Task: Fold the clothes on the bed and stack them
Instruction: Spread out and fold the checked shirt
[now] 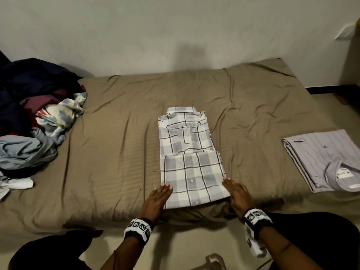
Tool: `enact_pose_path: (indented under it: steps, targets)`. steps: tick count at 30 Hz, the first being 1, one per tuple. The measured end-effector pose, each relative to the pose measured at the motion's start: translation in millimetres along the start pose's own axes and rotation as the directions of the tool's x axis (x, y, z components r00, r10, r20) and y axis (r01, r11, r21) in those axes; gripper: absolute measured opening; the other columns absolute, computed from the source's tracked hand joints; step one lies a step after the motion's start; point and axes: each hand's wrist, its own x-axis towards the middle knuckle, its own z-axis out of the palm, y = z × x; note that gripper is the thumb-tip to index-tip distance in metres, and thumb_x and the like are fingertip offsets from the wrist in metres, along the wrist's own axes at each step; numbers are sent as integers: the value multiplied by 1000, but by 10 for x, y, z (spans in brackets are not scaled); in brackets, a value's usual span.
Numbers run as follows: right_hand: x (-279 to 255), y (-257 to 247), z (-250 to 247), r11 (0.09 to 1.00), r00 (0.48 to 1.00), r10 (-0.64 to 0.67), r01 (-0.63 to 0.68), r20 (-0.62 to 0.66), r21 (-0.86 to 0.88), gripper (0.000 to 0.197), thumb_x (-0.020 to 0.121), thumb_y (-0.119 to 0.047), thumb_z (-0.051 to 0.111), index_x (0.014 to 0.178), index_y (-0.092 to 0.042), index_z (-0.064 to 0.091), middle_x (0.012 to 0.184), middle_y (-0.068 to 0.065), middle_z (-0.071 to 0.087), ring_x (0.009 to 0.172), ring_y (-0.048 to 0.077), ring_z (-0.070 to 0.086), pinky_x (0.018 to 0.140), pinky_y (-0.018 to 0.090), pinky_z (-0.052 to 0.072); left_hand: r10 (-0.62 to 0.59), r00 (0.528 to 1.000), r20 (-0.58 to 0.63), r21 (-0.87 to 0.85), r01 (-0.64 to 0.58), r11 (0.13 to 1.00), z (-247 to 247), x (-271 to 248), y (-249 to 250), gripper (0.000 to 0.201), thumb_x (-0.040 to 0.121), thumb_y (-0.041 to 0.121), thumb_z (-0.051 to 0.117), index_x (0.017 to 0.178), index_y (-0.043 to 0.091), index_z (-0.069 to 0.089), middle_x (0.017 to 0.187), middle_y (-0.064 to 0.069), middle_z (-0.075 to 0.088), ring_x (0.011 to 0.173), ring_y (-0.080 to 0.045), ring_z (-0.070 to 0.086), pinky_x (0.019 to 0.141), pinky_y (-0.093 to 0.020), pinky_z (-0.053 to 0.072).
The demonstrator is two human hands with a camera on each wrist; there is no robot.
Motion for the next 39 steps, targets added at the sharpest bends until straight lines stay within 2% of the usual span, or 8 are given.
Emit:
enact_pose_path:
  steps: [7,10,13,19,25,27,31,39]
  targets:
    - [-89,-237,-769,966,955,-14,90,-297,244,39,69,-14,63,104,-24,79,110,-6,76,104,19,71,94,31,48,-98,964,-247,-217,43,975,-930,-143,107,44,84,17,56,125,24,72,122,-3,73,132,-31,52,99,-32,50]
    - [-290,-425,-1149,895,947,9,135,-321,425,22,77,-13,74,94,-25,82,97,-10,78,95,10,72,87,25,53,-78,954,-291,-338,-26,941,-1312,-370,240,31,91,36,56,109,27,78,98,6,78,95,-16,74,72,-24,53]
    - [-424,-571,-1399,793,971,-3,148,-240,590,24,84,6,74,89,-18,80,87,0,78,85,13,72,79,25,54,-113,950,-290,-435,-26,900,-1565,-472,421,24,94,40,59,94,24,76,71,5,72,56,-4,62,54,-25,48]
    - [151,-720,-1465,576,973,112,100,-200,812,16,87,-3,68,100,3,74,88,11,75,77,15,66,70,30,56,-342,839,-423,-658,-24,753,-1575,-43,406,44,98,43,62,67,12,64,58,1,57,63,-4,47,55,-35,43]
    - [1173,-738,-1072,257,944,318,-175,87,951,21,92,-31,72,83,-13,66,70,2,64,64,16,62,61,25,49,-707,697,-116,-820,334,464,-1109,856,-225,69,89,73,55,68,8,60,61,6,56,64,-12,48,64,-33,39]
    - [1422,-497,-732,352,931,329,-277,159,894,42,72,-48,86,77,-15,61,72,6,58,74,24,59,66,35,44,-724,689,22,-793,454,407,-961,986,-348,63,88,68,62,71,8,66,64,3,63,65,-15,56,66,-32,42]
    - [1562,-198,-317,512,916,360,-352,177,783,17,89,-16,71,101,-5,72,100,13,77,98,36,72,93,53,55,-712,684,157,-777,531,339,-664,997,-587,70,68,74,63,75,5,68,71,-7,73,68,-27,69,69,-38,53]
    - [1368,-312,-281,443,905,425,-181,-27,878,19,98,6,55,113,2,65,101,15,72,89,21,67,85,32,52,-679,732,64,-929,292,228,-649,933,-347,38,106,36,53,105,3,72,104,-10,77,96,-19,73,85,-37,57]
